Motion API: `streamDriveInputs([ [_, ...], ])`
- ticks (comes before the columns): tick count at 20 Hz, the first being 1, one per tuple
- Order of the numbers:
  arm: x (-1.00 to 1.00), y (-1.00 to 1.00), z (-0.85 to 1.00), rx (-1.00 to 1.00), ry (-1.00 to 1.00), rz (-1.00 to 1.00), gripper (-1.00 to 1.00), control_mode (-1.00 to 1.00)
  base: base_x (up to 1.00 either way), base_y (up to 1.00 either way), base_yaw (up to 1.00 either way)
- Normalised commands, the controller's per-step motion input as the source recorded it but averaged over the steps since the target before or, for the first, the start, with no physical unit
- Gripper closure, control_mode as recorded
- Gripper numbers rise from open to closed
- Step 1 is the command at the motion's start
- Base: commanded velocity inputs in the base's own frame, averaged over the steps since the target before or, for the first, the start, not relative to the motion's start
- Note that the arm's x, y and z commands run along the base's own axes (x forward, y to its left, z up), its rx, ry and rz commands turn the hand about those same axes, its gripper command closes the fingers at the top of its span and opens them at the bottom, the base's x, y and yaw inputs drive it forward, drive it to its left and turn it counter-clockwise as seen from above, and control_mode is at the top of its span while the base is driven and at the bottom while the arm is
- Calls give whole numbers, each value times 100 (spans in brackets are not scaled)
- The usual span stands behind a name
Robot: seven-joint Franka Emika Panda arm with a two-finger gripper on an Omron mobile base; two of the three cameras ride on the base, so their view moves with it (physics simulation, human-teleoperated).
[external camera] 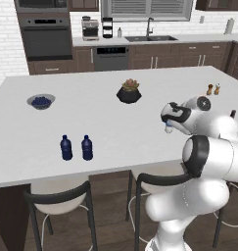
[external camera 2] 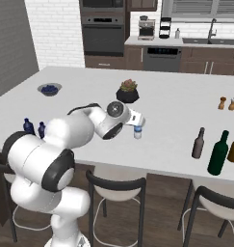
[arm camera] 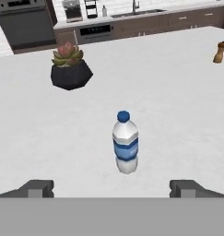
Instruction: Move the plastic bottles in the middle to the plastics group, and the glass bottles in the middle to the glass group.
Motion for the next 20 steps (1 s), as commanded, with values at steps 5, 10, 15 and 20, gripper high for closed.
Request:
streamDriveInputs([
  [5, 20, -23, -27, 0, 0, -6, -100, -100, 0, 0, 0],
  [10, 38, -4, 0, 0, 1, -1, -100, -100, 0, 0, 0],
  [15, 46, 0, -4, 0, 1, 0, -100, -100, 0, 0, 0],
  [20, 33, -22, -9, 0, 1, 0, -100, -100, 0, 0, 0],
])
